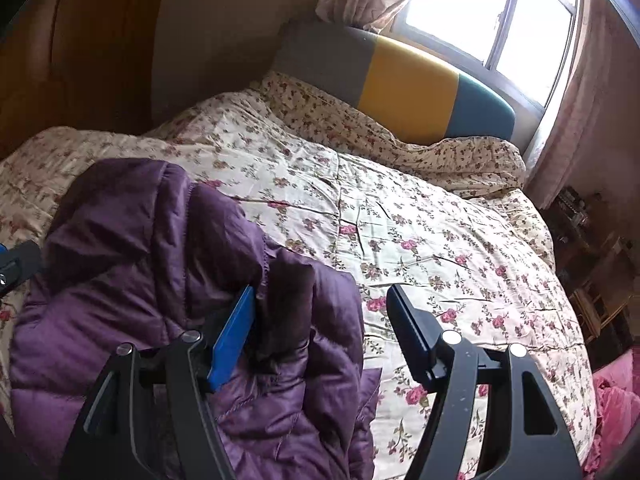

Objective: Fold large clothes

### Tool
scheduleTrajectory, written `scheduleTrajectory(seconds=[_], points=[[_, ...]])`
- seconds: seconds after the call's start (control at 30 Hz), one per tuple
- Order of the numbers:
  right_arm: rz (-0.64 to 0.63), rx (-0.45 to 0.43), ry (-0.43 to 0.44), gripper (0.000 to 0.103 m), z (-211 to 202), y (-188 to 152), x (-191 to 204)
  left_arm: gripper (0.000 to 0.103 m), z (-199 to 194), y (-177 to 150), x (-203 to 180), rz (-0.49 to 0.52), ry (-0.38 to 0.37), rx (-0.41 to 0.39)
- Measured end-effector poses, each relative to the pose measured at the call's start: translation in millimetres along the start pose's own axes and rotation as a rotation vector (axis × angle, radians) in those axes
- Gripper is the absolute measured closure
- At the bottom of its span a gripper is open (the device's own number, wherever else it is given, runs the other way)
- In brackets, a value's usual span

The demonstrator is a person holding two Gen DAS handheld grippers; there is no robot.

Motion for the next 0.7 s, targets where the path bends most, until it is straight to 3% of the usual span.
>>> scheduleTrajectory(seconds=[0.37, 0.7], points=[[-0.043, 0.083, -0.033, 0.037, 39.4, -33.5, 3.0, 0.031, 44.4, -25.6, -14.5, 0.122, -0.003, 0.067], [-0.026, 0.053, -0.001, 0.035, 51.9, -45.5, 4.5, 0.030, 55.4, -34.8, -11.4, 0.121, 0.001, 0.070]])
Point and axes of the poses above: each gripper's, at about its wrist camera, not at the fingertips, and z roughly the way its jaws point, x to its left, y to its top, the point moved 9 cm from there along z, roughly the way its jaws point, and after that the axes turned 1 degree about -x, right-handed, at the moved point
